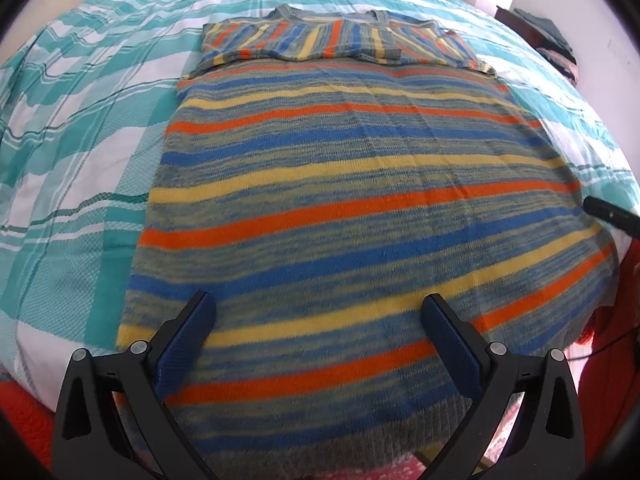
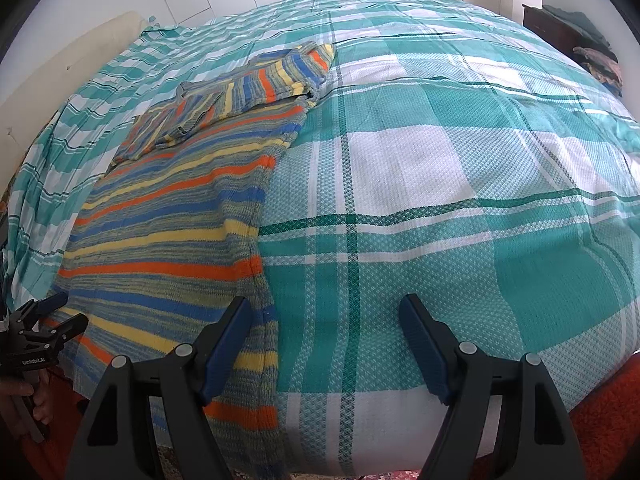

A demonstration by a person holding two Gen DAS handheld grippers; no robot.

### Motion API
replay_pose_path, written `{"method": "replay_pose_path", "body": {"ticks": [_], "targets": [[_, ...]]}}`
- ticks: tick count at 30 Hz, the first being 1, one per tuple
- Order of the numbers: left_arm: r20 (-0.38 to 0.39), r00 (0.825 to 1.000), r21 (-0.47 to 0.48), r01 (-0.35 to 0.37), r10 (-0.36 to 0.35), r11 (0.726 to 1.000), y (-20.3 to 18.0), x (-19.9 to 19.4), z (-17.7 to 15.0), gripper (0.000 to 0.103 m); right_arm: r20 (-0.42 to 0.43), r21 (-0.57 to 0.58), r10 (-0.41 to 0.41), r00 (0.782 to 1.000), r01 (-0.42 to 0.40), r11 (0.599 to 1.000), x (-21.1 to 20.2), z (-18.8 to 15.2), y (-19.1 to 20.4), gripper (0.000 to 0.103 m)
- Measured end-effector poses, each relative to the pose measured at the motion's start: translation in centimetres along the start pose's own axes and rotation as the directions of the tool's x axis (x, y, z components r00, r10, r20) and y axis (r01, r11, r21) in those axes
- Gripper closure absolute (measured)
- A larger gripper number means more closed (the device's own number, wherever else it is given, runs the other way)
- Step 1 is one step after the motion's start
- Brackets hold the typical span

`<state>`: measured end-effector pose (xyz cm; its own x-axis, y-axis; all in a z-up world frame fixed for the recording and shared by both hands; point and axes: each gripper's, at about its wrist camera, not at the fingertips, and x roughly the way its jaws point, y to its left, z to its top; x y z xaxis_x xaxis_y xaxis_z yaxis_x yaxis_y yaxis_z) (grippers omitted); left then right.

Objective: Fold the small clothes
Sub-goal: 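Grasp the sweater hem with both grippers and lift it toward the collar, then fold the hem over onto the collar with both grippers and release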

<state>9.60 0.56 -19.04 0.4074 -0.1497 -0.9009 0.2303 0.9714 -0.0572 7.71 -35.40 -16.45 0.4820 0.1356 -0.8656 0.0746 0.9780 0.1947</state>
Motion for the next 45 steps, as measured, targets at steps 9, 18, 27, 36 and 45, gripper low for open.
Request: {"method": "replay_pose_path", "body": {"ticks": [9,18,27,36,45], "targets": [[0.084,0.986,-0.412,0.168,-0.146,0.896,11.1,-5.5,-3.5,0.003,-0.094,0.127,0.333,0.938,-0.321,0.939,-5.0,0.0,-2.6,0.028],[-0.077,0.961,-0.31,0.231,-0.267,0.922,8.5,-2.8,-4.9,0.034,-0.375,-0.04,0.323,0.869,-0.364,0.931,-0.8,-2.8,3.2,0.049],[-0.097,0.941,-0.378,0.266,-0.324,0.887,9.4,-5.7,-5.0,0.097,-0.294,-0.013,0.399,0.868,-0.421,0.907,-3.3,-2.4,3.9,0.094],[0.134,0.89,-0.41,0.451,-0.437,0.793,12.1,-7.0,5.3,0.097,-0.033,0.143,0.54,0.841,-0.531,0.835,-2.5,5.9,2.0,0.094],[0.206,0.897,-0.448,0.442,-0.391,0.777,15.2,0.0,20.7,0.097,0.076,0.202,0.497,0.865,-0.501,0.842,5.2,20.4,-0.3,0.094]]}}
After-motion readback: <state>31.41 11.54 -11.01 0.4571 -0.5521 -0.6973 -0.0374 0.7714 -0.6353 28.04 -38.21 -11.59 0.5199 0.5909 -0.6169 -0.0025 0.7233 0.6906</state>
